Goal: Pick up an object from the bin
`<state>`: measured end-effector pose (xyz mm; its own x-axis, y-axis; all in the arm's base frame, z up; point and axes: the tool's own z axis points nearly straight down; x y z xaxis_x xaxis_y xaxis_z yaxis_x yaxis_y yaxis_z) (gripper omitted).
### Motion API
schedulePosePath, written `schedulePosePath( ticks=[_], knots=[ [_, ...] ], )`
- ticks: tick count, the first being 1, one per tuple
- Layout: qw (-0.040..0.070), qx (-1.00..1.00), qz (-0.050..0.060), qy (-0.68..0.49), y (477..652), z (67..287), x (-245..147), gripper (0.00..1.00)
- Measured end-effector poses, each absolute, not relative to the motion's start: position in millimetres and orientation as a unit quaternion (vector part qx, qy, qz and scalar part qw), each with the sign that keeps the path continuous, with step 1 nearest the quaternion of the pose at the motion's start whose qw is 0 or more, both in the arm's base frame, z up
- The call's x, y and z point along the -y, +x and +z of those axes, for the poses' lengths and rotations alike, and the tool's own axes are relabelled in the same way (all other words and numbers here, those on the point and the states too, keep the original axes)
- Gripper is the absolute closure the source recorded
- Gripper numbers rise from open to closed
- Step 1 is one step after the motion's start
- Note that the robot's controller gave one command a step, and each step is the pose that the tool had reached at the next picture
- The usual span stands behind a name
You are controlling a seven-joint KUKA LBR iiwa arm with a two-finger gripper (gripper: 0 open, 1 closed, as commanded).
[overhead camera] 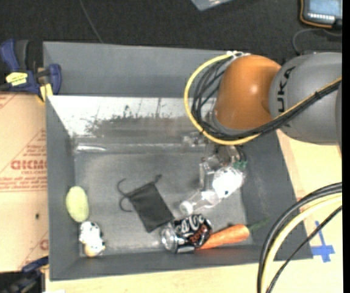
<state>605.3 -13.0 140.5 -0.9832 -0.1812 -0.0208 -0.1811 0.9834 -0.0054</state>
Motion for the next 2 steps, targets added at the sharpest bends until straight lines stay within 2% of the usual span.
schedulePosePath(
  ticks=[1,2],
  knots=[
    [0.000,-0.996,0.001,-0.095,597.9,104,30,0.00],
    [0.004,-0.990,-0.002,-0.143,591.0,98,49,0.00]
  ],
)
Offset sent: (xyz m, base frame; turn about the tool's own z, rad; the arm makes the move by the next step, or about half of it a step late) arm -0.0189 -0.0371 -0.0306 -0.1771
